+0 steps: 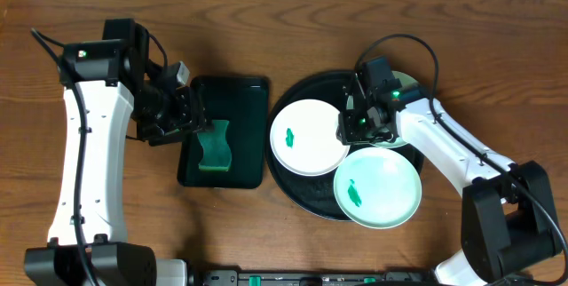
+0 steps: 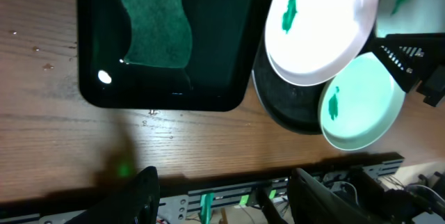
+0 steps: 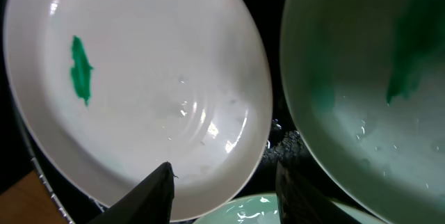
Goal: Clean dirty plates on tray and stack at the side
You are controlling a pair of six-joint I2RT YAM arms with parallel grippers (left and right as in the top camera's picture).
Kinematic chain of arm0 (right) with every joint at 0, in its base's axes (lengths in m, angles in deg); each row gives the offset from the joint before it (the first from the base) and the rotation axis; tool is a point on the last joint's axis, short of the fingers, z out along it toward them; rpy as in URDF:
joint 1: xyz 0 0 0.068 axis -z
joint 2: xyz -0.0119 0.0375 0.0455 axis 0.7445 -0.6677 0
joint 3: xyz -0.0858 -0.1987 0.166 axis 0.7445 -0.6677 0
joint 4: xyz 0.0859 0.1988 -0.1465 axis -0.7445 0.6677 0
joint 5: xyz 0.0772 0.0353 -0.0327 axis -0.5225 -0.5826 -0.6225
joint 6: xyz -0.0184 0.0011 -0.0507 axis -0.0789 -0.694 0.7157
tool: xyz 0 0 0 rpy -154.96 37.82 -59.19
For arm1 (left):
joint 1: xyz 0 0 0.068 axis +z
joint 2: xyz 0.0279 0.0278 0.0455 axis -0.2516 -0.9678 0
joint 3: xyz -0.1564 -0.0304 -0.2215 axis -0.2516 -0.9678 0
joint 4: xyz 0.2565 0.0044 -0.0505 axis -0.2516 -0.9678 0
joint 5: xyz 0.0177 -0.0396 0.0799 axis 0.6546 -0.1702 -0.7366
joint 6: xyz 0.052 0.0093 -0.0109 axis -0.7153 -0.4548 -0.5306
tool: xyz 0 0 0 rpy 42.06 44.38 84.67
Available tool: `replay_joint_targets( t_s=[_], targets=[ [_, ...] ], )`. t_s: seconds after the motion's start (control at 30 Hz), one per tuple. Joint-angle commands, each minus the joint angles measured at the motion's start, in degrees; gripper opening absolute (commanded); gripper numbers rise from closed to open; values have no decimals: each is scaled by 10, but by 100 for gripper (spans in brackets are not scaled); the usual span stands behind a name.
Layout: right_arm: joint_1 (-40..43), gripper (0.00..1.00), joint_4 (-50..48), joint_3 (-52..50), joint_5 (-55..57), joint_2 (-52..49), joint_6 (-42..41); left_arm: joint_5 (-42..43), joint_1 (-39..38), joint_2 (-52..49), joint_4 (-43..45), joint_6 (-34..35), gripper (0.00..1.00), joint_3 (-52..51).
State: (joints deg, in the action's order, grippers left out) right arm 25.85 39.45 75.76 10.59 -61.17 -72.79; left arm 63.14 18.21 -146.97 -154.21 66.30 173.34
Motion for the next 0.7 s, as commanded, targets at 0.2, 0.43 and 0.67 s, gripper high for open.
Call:
replay_joint_targets(
  t_s=[0.2,0.43,0.67],
  targets=[
    [-3,45,-3,-10,28,-2,-31,-19,-1,-1,12,-7,57,-10],
    [-7,45,-25,-29,27,-2,-42,-19,-1,-1,16,-7,50,-10],
    [-7,33,-27,-30,27,-2,-42,-20,-1,-1,16,-7,41,-10]
  ],
)
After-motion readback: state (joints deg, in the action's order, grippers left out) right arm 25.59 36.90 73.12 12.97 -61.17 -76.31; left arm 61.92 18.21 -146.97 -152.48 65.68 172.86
